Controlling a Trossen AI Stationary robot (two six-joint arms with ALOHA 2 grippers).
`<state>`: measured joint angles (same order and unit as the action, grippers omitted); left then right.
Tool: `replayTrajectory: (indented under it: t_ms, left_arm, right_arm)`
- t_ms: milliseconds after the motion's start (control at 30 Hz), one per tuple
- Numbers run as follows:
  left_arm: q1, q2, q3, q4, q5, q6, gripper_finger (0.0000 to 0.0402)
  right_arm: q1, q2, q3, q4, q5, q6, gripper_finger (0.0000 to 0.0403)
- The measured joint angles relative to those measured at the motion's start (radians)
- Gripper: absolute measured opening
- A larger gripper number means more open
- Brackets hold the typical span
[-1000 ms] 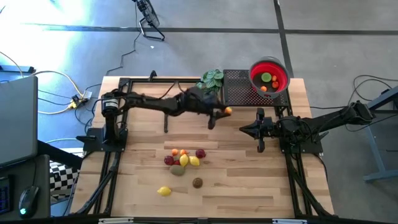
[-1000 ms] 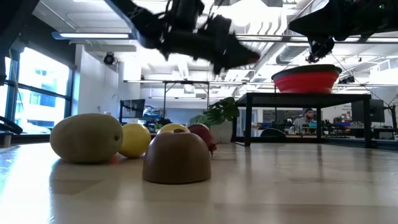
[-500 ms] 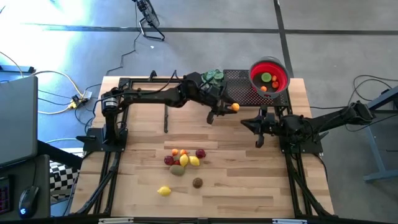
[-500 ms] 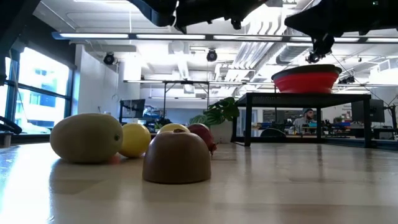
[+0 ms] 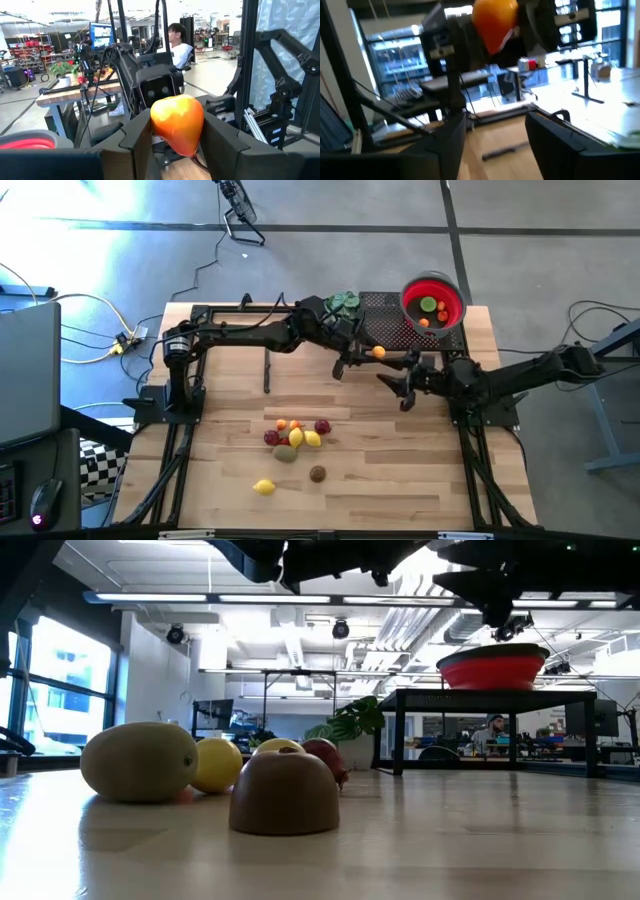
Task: Pick & Place Fruit
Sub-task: Put the orange pear into the red strainer bowl
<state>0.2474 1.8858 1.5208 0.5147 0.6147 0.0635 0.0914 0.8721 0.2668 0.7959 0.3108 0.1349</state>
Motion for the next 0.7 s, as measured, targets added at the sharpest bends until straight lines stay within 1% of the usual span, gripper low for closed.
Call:
replayTrajectory:
  t_ms: [133, 233, 300, 567, 700]
  left_arm:
    - [0.0, 0.0, 0.0, -0.03, 0.0, 0.033, 0.0145]
    - [0.0, 0.0, 0.0, -0.034, 0.0, 0.04, 0.0145]
    - [0.0, 0.0, 0.0, -0.04, 0.0, 0.044, 0.0145]
    - [0.0, 0.0, 0.0, -0.046, -0.001, 0.045, 0.0145]
    - [0.0, 0.0, 0.0, -0.046, -0.001, 0.045, 0.0145]
  right_arm:
    - [-0.025, 0.064, 0.0, 0.112, -0.013, 0.001, 0.0215]
    - [-0.051, 0.099, 0.0, 0.162, -0.086, 0.045, 0.0215]
    - [-0.067, 0.119, 0.0, 0.182, -0.113, 0.08, 0.0214]
    - [-0.101, 0.207, 0.008, 0.282, -0.154, 0.107, 0.02]
    - [-0.101, 0.245, 0.039, 0.288, -0.16, 0.096, 0.02]
